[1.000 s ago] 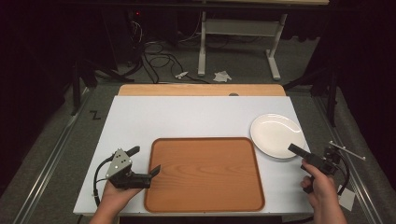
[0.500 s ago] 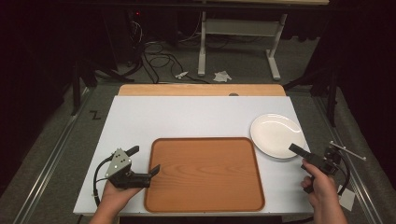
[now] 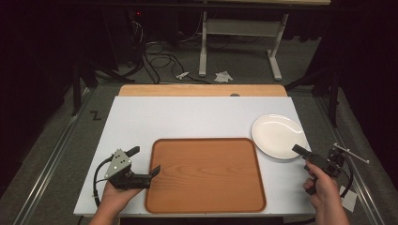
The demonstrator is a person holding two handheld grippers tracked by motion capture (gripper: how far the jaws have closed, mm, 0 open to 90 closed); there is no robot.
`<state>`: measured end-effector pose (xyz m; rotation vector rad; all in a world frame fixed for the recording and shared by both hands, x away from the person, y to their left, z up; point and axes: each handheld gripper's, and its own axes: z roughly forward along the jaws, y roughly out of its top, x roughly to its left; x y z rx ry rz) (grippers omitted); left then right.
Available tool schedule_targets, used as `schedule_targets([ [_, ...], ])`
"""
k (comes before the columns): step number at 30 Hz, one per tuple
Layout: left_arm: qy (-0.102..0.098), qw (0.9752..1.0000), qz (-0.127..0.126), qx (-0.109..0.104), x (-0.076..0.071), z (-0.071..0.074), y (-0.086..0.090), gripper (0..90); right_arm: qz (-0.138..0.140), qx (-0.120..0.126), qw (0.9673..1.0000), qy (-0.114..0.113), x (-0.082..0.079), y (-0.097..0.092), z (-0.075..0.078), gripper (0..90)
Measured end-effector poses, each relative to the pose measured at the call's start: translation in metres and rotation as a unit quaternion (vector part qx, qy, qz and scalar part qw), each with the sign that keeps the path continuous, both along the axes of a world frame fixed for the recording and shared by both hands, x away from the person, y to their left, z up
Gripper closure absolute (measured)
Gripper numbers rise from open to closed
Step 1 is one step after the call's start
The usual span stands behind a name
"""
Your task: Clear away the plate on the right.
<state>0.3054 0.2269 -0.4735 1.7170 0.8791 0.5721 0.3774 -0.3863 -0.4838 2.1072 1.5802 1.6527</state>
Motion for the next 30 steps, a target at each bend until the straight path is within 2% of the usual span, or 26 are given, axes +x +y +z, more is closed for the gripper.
schedule_targets([
  [5,-0.004,1.0000,0.000,-0.001,-0.001,0.001,0.000,0.2,-0.007,0.013,0.9998,0.009,0.000,-0.004,-0.002,6.0],
  [10,0.003,1.0000,0.000,0.001,0.001,-0.001,0.000,0.2,-0.004,0.019,0.9997,0.016,0.001,-0.005,-0.006,6.0],
  [18,-0.003,0.9999,-0.008,0.006,0.000,0.000,-0.002,0.3,-0.011,0.040,0.9983,0.040,0.003,-0.006,-0.012,5.8],
  [21,-0.003,0.9999,-0.009,0.006,0.000,0.000,-0.001,0.3,-0.009,0.045,0.9981,0.041,0.003,-0.005,-0.012,5.7],
  [26,-0.007,0.9999,-0.012,0.006,-0.001,0.001,-0.001,0.3,-0.017,0.060,0.9966,0.054,0.004,-0.003,-0.016,8.1],
  [28,-0.008,0.9999,-0.012,0.006,-0.002,0.001,-0.001,0.2,-0.020,0.070,0.9952,0.066,0.005,-0.003,-0.018,8.7],
  [30,-0.006,0.9999,-0.012,0.007,-0.002,0.001,-0.001,0.2,-0.021,0.069,0.9947,0.073,0.006,-0.003,-0.019,9.5],
])
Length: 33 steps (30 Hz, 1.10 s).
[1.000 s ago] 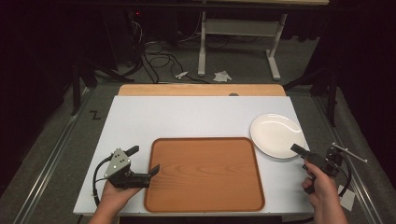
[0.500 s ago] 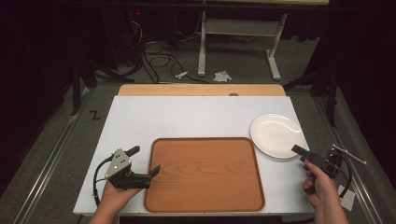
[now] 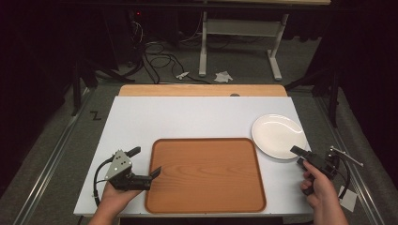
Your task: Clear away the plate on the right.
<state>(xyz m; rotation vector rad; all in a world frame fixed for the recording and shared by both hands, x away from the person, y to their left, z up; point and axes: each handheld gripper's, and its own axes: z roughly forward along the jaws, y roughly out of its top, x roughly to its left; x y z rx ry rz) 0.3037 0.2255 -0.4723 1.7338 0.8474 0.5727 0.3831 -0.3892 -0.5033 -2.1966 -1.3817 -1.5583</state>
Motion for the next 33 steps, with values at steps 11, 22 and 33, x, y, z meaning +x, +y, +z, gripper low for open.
schedule_targets([
  [11,0.003,1.0000,-0.002,0.007,-0.002,-0.002,-0.002,0.2,-0.014,0.021,0.9995,0.019,0.008,-0.001,-0.006,16.2],
  [22,0.000,1.0000,0.005,0.006,-0.009,-0.002,0.007,0.2,-0.037,0.049,0.9980,0.015,0.017,-0.007,-0.011,17.9],
  [33,0.001,0.9999,0.010,0.010,-0.012,-0.003,0.012,0.2,-0.049,0.047,0.9976,0.014,0.023,-0.005,-0.012,19.2],
])
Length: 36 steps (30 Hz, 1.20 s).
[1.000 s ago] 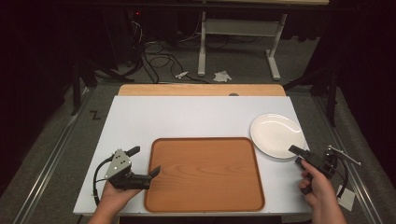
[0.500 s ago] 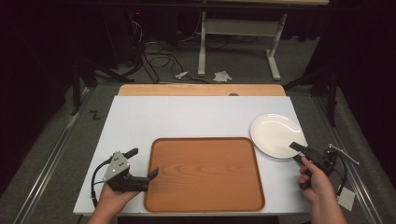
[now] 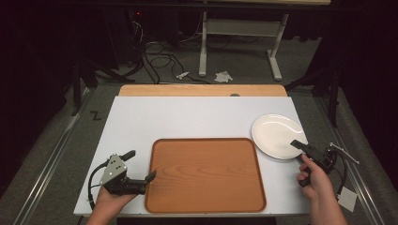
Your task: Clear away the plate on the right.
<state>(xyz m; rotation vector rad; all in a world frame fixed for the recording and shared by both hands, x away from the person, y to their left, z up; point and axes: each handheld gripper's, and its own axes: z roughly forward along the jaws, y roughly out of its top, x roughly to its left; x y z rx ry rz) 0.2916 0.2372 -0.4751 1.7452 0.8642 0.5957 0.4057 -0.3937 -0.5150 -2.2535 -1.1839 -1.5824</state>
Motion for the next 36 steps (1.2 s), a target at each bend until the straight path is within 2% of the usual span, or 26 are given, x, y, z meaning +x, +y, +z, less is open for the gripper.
schedule_targets([
  [2,0.001,1.0000,0.000,0.000,-0.0004,-0.0002,0.0002,0.2,0.001,-0.007,1.0000,-0.001,0.0001,0.0007,0.0000,20.3],
  [5,0.001,1.0000,-0.001,0.001,-0.0014,-0.0001,-0.0005,0.3,0.001,-0.029,0.9996,0.007,-0.0011,0.0018,0.0011,29.1],
  [6,0.001,1.0000,-0.001,0.001,-0.0014,-0.0001,-0.0005,0.3,0.001,-0.029,0.9996,0.007,-0.0011,0.0018,0.0011,29.1],
  [7,0.002,1.0000,-0.002,0.001,-0.0014,0.0000,-0.0007,0.3,0.001,-0.043,0.9991,0.005,-0.0015,0.0029,0.0008,34.0],
  [8,0.002,1.0000,-0.002,0.001,-0.0014,0.0000,-0.0007,0.2,0.001,-0.043,0.9991,0.005,-0.0015,0.0029,0.0008,34.0],
  [9,0.003,1.0000,-0.002,0.000,-0.0012,-0.0003,-0.0009,0.3,0.003,-0.053,0.9986,0.007,-0.0021,0.0031,0.0007,39.3],
  [13,0.006,1.0000,-0.002,-0.002,-0.0009,-0.0007,-0.0013,0.2,0.000,-0.048,0.9987,0.015,-0.0030,0.0010,-0.0003,44.9],
  [17,0.006,1.0000,-0.001,-0.004,-0.0003,-0.0012,-0.0011,0.3,-0.001,-0.042,0.9990,0.014,-0.0028,-0.0006,-0.0012,44.9],
  [24,0.007,1.0000,-0.001,-0.004,-0.0008,-0.0015,-0.0014,0.3,0.001,-0.053,0.9986,0.009,-0.0029,0.0021,-0.0003,41.8],
  [30,0.002,1.0000,0.001,-0.004,-0.0021,0.0006,-0.0012,0.3,0.003,-0.051,0.9986,0.011,-0.0024,0.0018,0.0000,42.0],
  [34,0.006,1.0000,0.000,-0.005,-0.0005,-0.0005,-0.0018,0.3,0.005,-0.045,0.9989,0.014,-0.0022,0.0000,-0.0005,42.7],
  [36,0.007,1.0000,0.000,-0.003,-0.0012,-0.0007,-0.0024,0.3,0.005,-0.050,0.9987,0.010,-0.0022,0.0005,-0.0006,42.7],
])
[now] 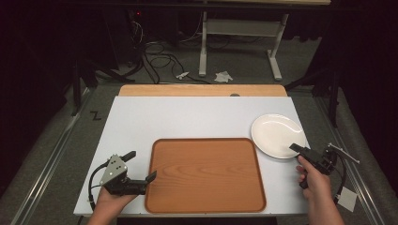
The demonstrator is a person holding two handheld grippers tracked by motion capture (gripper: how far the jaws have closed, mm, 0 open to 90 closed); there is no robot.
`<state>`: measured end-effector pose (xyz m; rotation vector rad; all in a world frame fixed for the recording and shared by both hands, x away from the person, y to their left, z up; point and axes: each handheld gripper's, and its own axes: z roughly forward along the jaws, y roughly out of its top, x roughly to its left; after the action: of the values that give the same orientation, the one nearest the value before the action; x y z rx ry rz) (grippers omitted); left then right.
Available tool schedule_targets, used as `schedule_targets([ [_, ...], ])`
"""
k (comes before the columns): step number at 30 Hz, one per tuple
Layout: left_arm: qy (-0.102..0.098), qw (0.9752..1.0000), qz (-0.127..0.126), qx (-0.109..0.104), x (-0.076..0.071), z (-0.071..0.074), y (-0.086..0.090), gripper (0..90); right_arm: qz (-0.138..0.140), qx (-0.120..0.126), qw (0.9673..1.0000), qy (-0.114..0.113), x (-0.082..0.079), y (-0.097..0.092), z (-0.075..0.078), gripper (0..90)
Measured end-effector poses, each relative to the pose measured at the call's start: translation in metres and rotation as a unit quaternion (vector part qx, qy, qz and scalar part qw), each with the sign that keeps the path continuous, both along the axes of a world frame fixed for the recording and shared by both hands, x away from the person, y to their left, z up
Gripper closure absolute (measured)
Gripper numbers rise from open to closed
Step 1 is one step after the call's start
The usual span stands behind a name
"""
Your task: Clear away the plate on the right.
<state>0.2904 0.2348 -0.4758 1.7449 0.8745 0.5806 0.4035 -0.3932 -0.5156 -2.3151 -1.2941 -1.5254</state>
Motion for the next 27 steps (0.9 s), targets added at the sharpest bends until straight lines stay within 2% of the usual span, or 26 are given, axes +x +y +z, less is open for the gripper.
schedule_targets([
  [5,-0.007,0.9999,0.006,-0.005,-0.0012,0.0015,0.0015,0.2,-0.001,0.000,1.0000,0.001,0.0000,0.0007,0.0005,42.8],
  [8,-0.004,0.9999,0.010,-0.012,0.0007,0.0014,0.0028,0.2,0.001,-0.010,0.9999,-0.002,-0.0006,0.0015,0.0004,44.2],
  [14,-0.005,0.9999,0.006,-0.012,-0.0007,0.0037,0.0026,0.2,0.004,-0.019,0.9998,-0.001,-0.0006,0.0021,0.0010,45.0],
  [15,-0.017,0.9997,0.002,-0.016,-0.0034,0.0064,0.0035,0.3,0.004,-0.020,0.9998,-0.002,-0.0009,0.0018,0.0006,45.6],
  [16,-0.018,0.9997,0.003,-0.017,-0.0028,0.0068,0.0041,0.3,0.006,-0.021,0.9998,-0.004,-0.0013,0.0016,0.0002,45.8],
  [19,-0.005,0.9998,0.007,-0.015,0.0014,0.0037,0.0041,0.2,0.011,-0.022,0.9997,-0.007,-0.0017,0.0008,-0.0004,46.0],
  [23,-0.012,0.9998,0.010,-0.008,-0.0011,0.0047,0.0040,0.2,0.007,-0.023,0.9997,-0.004,-0.0006,0.0018,0.0005,45.2],
  [26,-0.009,0.9998,0.014,-0.015,-0.0001,0.0045,0.0059,0.2,0.008,-0.027,0.9996,0.001,-0.0002,0.0031,0.0017,45.3],
  [27,-0.006,0.9997,0.016,-0.019,0.0006,0.0041,0.0068,0.2,0.005,-0.029,0.9996,0.004,-0.0001,0.0034,0.0021,48.0],
])
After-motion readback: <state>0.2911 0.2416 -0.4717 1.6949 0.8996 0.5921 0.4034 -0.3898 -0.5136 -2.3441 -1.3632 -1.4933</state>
